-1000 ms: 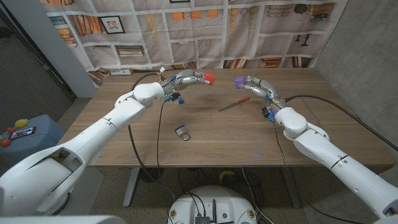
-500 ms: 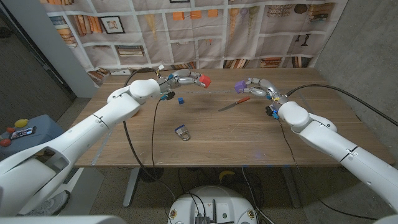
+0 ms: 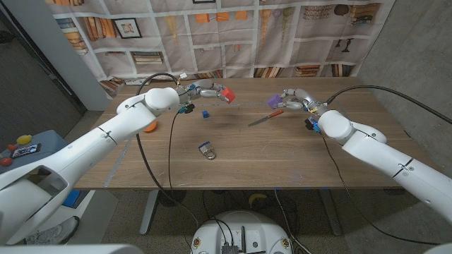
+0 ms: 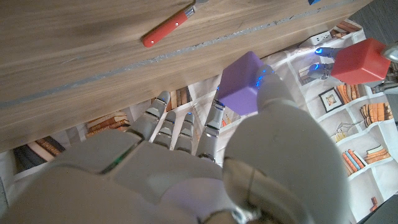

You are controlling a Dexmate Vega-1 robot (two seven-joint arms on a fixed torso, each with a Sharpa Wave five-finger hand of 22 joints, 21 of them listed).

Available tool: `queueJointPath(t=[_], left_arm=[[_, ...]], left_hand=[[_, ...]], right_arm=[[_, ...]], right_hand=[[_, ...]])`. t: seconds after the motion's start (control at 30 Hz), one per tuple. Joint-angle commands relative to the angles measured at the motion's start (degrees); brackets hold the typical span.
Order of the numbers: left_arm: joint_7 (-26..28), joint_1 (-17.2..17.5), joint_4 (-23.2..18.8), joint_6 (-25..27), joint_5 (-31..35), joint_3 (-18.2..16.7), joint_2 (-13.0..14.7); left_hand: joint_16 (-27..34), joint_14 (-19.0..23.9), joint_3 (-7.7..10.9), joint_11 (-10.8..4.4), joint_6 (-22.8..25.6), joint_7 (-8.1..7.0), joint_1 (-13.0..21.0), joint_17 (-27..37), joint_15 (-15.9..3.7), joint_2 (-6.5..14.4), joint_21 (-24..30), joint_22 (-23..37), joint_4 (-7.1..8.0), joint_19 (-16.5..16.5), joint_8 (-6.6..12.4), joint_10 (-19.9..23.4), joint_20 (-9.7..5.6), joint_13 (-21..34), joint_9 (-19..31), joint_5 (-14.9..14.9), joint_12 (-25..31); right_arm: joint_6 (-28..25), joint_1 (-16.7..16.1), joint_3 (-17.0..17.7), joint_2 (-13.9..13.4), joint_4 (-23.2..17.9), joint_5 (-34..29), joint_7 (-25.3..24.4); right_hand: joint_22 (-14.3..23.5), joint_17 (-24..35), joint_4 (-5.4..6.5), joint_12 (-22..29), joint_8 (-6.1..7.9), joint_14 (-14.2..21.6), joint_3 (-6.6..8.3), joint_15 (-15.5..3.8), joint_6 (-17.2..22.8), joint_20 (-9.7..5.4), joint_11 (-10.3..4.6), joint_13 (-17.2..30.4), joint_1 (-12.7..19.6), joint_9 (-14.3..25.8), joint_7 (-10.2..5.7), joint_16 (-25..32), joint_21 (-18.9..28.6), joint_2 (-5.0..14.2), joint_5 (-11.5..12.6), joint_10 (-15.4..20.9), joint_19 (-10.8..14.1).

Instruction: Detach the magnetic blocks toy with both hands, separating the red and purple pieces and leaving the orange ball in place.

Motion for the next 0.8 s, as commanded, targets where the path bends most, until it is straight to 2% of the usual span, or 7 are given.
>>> queueJointPath(t=[0.03, 0.47, 0.8], left_arm=[[-0.57, -0.05, -3.65, 5.33, 3.77, 0.76, 2.09], [-1.51, -0.30, -6.69, 10.92, 7.20, 2.29, 3.39], [-2.49, -0.91, -7.44, 13.61, 10.16, 3.99, 3.55]], left_hand=[[0.04, 0.22, -0.42, -0.33, 6.18, -5.47, 1.54, 0.00, -0.31, 1.12, 0.09, 0.21, -0.14, 0.06, 0.35, 0.20, -0.39, 0.13, 0.17, 0.40, -0.08], [0.00, 0.26, -1.25, -0.25, 6.23, -5.56, 2.10, 0.00, -0.30, 1.31, 0.12, 0.22, -0.04, 0.15, -0.28, 0.25, -0.40, 0.14, 0.21, 0.37, -0.18], [-0.01, 0.26, -1.94, -0.32, 6.30, -5.73, 2.31, 0.00, -0.35, 1.45, 0.10, 0.22, 0.05, 0.11, -0.75, 0.17, -0.48, 0.15, 0.24, 0.36, -0.26]], right_arm=[[-6.62, 2.48, -1.89, -2.68, -3.13, -4.29, 3.14], [-14.41, 6.64, -6.44, -4.79, -6.20, -11.13, 8.67], [-18.20, 9.79, -10.30, -4.76, -6.88, -16.22, 13.40]], right_hand=[[0.05, 0.14, 0.03, 0.10, 4.91, 0.52, -0.20, -0.11, 6.23, 0.06, -0.05, 0.15, 5.35, 0.18, -5.96, 0.01, 0.01, 5.03, 0.35, 0.48, 0.39], [0.06, 0.13, 0.06, 0.07, 4.90, 0.64, -0.45, -0.19, 6.13, 0.09, -0.19, 0.16, 5.50, 0.08, -6.14, 0.02, -0.06, 5.09, 0.35, 0.56, 0.42], [0.06, 0.13, 0.16, 0.02, 4.94, 0.67, -0.73, -0.16, 6.21, 0.18, -0.18, 0.16, 5.44, 0.00, -6.17, 0.00, -0.09, 5.08, 0.31, 0.55, 0.47]])
